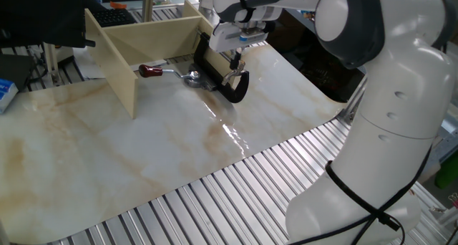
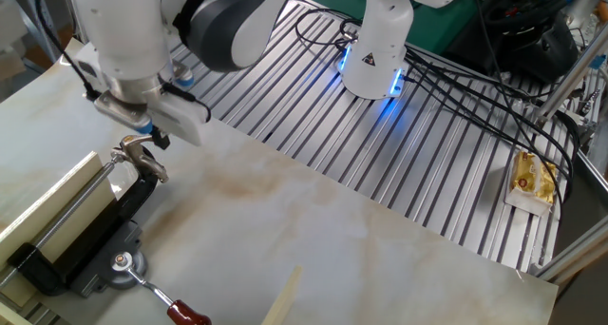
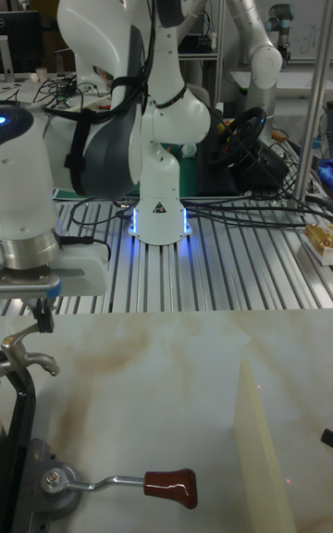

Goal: Turn on the water tap

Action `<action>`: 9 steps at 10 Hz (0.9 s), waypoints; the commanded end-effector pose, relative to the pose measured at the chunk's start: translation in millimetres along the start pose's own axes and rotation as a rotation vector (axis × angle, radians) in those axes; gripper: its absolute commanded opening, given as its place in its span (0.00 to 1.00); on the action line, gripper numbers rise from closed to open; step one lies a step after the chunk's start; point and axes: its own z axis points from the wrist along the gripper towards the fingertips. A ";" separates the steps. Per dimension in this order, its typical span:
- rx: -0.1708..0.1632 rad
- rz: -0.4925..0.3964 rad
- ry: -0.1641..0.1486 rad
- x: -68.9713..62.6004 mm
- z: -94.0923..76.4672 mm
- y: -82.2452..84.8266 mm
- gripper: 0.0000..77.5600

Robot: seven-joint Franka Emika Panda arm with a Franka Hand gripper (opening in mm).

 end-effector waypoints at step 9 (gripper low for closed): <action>0.028 -0.034 0.011 21.9 9.7 -21.0 0.00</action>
